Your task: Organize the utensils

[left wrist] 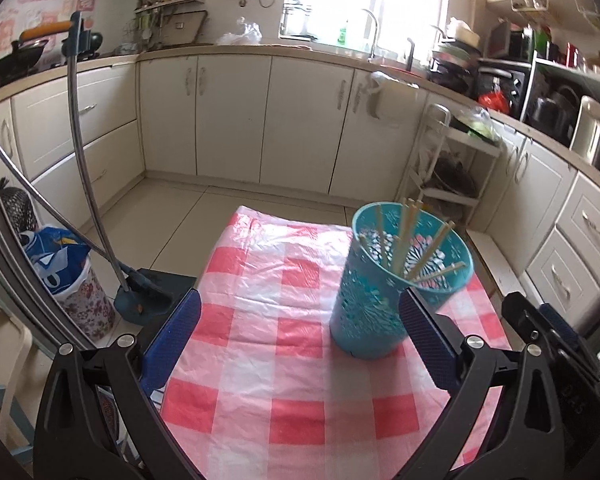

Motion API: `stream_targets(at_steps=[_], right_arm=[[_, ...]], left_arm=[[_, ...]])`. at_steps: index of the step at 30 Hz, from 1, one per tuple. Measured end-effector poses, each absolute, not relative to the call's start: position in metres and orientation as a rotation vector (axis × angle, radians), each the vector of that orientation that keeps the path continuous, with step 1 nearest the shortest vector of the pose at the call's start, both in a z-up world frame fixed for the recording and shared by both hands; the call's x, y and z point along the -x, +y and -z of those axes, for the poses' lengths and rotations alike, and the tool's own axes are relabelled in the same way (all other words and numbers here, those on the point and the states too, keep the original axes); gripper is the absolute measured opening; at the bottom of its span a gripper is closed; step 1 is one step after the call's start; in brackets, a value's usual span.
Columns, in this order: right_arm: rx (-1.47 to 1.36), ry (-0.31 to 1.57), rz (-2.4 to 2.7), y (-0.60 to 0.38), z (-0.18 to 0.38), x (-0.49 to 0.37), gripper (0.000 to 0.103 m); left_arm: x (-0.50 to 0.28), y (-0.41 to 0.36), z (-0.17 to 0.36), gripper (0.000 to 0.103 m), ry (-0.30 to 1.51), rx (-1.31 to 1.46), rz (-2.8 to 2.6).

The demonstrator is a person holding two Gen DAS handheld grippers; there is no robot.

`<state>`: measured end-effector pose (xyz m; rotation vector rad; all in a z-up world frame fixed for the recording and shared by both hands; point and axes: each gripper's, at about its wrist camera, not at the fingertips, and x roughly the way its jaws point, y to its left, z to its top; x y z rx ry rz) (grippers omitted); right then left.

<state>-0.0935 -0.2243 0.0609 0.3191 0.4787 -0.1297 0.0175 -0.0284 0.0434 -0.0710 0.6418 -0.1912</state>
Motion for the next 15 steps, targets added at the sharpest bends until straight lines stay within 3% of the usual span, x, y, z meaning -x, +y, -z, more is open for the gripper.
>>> stream_targets(at_steps=[4, 15], right_arm=[[-0.286, 0.509, 0.155, -0.227, -0.071, 0.129, 0.093], [-0.246, 0.647, 0.147, -0.199, -0.102, 0.226, 0.095]], left_arm=[[0.016, -0.035, -0.056, 0.095, 0.649, 0.036, 0.177], [0.138, -0.009, -0.114, 0.095, 0.67, 0.013, 0.207]])
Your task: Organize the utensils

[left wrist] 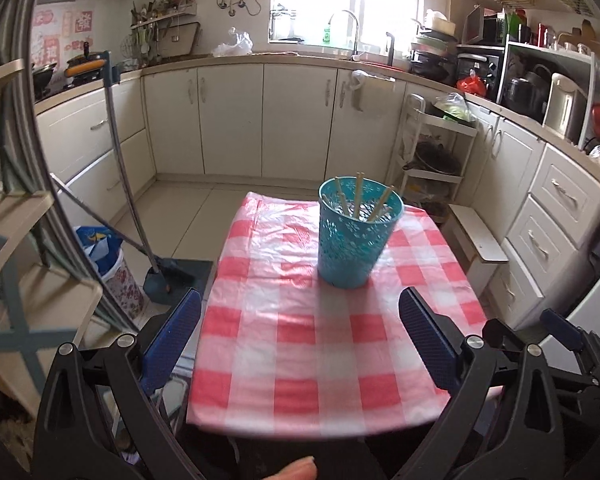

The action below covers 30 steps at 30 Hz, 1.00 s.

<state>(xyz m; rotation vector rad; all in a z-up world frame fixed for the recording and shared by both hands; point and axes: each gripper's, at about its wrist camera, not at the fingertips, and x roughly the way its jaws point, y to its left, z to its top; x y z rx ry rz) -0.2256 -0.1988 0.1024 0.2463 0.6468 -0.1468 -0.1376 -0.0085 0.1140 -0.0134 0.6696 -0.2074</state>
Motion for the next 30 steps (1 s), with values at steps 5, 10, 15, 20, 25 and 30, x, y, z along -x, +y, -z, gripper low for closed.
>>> stream_targets(at_steps=[5, 10, 15, 20, 25, 30], right_arm=[[-0.266, 0.702, 0.132, -0.182, -0.123, 0.281, 0.095], [-0.24, 0.727, 0.085, -0.161, -0.138, 0.333, 0.095], [-0.282, 0.753, 0.095, -0.145, -0.136, 0.381, 0.095], [-0.315, 0.777, 0.129, -0.132, -0.124, 0.416, 0.095], [-0.313, 0.757, 0.139, -0.113, -0.121, 0.444, 0.096], [-0.257, 0.707, 0.083, -0.095, -0.124, 0.46, 0.096]], left_arm=[[0.2, 0.024, -0.132, 0.095, 0.742, 0.064, 0.256], [0.262, 0.052, -0.141, 0.095, 0.75, 0.078, 0.264], [0.316, 0.06, -0.148, 0.095, 0.686, -0.023, 0.18], [0.363, 0.068, -0.152, 0.095, 0.652, -0.075, 0.162], [0.385, 0.069, -0.15, 0.095, 0.682, -0.111, 0.176], [0.387, 0.067, -0.15, 0.095, 0.699, -0.097, 0.194]])
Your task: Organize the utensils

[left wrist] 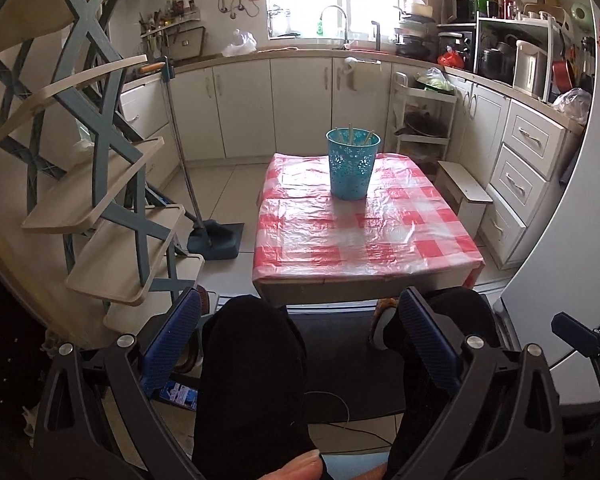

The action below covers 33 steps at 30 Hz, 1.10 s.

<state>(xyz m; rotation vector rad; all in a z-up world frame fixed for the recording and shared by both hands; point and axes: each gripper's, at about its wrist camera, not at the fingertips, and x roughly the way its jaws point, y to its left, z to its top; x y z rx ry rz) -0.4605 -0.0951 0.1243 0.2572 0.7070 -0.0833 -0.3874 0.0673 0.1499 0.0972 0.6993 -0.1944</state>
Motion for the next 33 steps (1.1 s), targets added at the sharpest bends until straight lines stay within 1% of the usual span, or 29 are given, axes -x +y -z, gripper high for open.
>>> stream_targets(at_steps=[4, 12, 33], right_arm=[[-0.251, 0.646, 0.082, -0.094, -0.13, 0.471, 0.096], [-0.25, 0.688, 0.089, -0.088, -0.123, 0.469, 0.096], [-0.26, 0.707, 0.088, -0.086, -0.118, 0.473, 0.096]], left_arm=[[0.39, 0.069, -0.152, 0.095, 0.684, -0.076, 0.228], [0.394, 0.067, -0.152, 0.095, 0.678, -0.096, 0.182], [0.396, 0.07, -0.146, 0.095, 0.69, -0.094, 0.177]])
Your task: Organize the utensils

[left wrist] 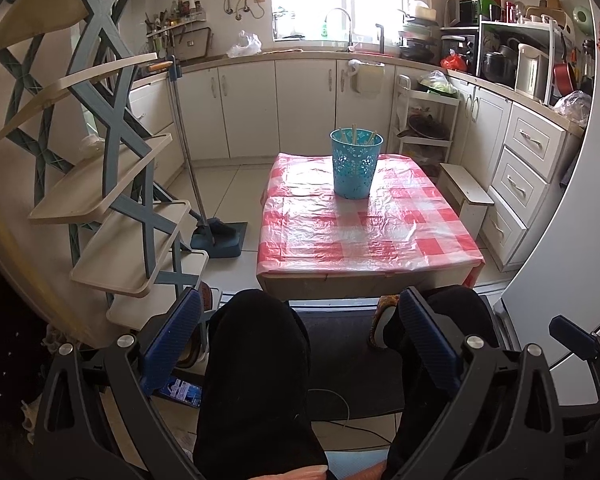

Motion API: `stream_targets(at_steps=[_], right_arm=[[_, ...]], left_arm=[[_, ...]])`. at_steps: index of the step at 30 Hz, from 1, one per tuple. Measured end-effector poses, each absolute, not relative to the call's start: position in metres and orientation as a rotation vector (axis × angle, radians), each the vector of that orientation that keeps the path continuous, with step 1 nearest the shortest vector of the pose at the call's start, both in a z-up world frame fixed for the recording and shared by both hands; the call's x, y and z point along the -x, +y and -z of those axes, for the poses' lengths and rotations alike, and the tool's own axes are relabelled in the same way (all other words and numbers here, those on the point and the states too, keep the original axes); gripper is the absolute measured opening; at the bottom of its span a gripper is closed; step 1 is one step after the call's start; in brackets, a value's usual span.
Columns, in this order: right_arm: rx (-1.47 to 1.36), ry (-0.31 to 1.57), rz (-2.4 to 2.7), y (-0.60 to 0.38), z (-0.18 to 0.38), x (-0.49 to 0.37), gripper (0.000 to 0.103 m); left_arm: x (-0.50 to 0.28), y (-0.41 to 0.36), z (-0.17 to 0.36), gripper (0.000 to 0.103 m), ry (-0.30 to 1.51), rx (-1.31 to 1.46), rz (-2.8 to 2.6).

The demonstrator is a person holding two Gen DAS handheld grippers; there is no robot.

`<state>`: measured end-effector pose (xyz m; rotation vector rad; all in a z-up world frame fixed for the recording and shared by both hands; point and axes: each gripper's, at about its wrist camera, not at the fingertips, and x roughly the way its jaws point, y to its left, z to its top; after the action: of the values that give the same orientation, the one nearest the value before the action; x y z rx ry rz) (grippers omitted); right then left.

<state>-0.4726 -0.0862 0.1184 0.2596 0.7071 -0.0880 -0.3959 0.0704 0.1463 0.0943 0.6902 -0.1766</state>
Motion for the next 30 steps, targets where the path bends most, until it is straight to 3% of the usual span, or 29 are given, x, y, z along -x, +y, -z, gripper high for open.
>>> stream_targets(at_steps=[30], right_arm=[[-0.268, 0.753, 0.067, -0.0853, -0.1114, 0.4686, 0.096]], left_arm=[[0.39, 0.0754, -0.1367, 0.095, 0.737, -0.069, 0.213]])
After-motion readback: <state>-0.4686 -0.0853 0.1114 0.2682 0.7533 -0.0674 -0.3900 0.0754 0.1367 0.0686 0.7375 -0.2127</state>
